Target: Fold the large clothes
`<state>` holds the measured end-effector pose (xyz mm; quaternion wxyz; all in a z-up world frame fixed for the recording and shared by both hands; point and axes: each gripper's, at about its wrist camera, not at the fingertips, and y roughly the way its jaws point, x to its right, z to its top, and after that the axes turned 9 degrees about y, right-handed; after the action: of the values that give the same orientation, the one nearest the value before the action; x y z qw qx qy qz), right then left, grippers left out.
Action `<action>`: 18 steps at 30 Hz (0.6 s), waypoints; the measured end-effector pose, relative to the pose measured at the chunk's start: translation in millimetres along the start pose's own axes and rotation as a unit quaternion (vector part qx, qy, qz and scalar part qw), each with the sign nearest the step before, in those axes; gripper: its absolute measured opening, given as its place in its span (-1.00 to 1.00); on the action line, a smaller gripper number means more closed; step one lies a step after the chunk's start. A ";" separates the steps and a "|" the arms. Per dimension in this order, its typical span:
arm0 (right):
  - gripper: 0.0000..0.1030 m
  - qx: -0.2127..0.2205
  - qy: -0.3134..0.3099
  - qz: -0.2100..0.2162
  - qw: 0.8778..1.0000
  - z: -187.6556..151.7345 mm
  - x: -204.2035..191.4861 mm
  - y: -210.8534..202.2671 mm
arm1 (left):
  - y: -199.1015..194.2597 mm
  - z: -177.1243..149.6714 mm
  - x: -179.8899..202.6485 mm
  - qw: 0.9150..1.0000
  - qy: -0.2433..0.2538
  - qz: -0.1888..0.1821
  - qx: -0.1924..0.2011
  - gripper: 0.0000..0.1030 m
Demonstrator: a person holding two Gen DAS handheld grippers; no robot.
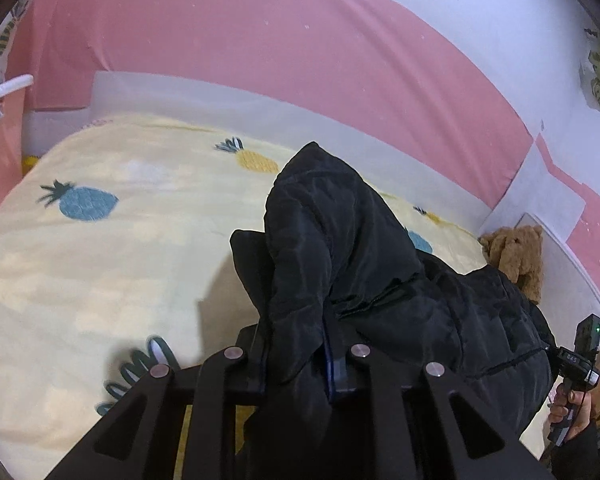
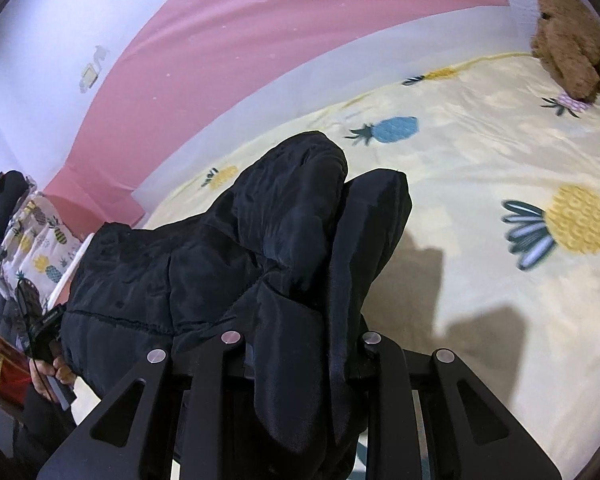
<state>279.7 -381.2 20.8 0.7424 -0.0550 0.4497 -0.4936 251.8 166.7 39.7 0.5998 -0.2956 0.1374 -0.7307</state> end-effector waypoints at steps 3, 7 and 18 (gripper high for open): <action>-0.54 0.001 -0.004 0.017 1.000 7.7 -17.6 19.1 | -1.9 11.9 -19.1 1.000 -0.003 0.013 0.007 -0.64; -0.54 0.002 -0.008 0.049 0.999 12.9 -41.1 58.0 | 0.8 23.9 -51.5 0.999 -0.009 0.037 0.011 -0.65; -0.37 -0.062 -0.011 -0.010 0.998 -10.6 -48.6 170.7 | 68.0 -6.2 -159.9 0.992 -0.075 0.092 -0.043 -0.66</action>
<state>383.4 -252.8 -45.3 0.7374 -0.1113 0.4705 -0.4716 319.0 302.4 -45.6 0.6600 -0.3615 0.1500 -0.6413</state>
